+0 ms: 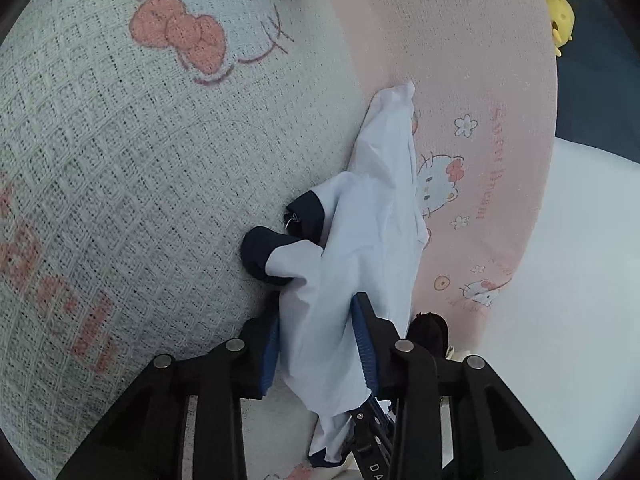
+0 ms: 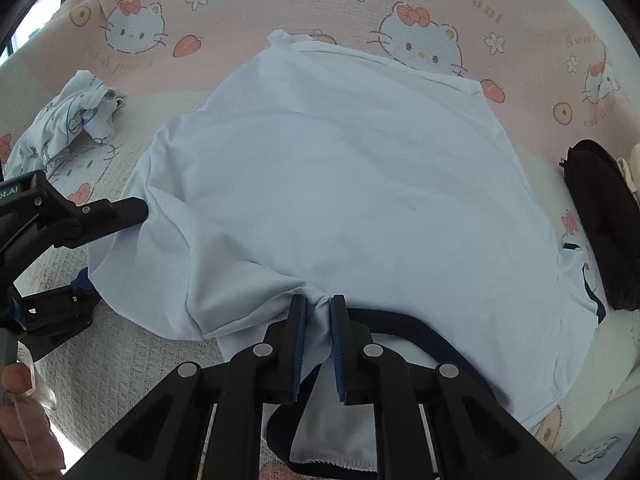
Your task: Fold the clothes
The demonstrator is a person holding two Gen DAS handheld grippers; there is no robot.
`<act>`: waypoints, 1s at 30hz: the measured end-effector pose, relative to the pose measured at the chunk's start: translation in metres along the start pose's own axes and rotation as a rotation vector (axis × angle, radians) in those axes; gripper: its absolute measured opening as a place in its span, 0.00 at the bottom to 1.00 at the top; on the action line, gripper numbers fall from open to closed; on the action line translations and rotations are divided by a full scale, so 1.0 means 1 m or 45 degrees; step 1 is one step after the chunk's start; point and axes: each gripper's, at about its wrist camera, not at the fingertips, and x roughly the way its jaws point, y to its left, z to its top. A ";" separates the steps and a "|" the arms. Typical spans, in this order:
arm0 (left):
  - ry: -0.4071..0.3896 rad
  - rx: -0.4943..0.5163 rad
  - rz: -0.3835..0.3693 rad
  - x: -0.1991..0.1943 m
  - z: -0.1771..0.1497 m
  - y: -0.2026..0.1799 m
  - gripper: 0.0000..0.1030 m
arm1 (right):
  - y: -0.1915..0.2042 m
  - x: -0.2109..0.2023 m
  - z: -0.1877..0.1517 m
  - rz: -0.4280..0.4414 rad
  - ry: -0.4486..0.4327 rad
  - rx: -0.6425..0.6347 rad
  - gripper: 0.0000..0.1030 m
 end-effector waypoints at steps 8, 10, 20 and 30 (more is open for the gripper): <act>-0.001 0.017 -0.005 -0.002 0.000 -0.004 0.23 | 0.018 -0.034 -0.015 -0.107 -0.182 -0.221 0.58; 0.028 0.090 0.027 0.000 -0.001 -0.013 0.23 | 0.029 -0.042 -0.022 -0.118 -0.237 -0.321 0.61; 0.064 0.185 -0.033 -0.011 0.010 -0.036 0.23 | 0.063 -0.041 -0.032 -0.136 -0.337 -0.549 0.62; 0.102 0.214 -0.041 -0.025 0.032 -0.039 0.23 | 0.085 -0.052 -0.027 -0.128 -0.487 -0.794 0.62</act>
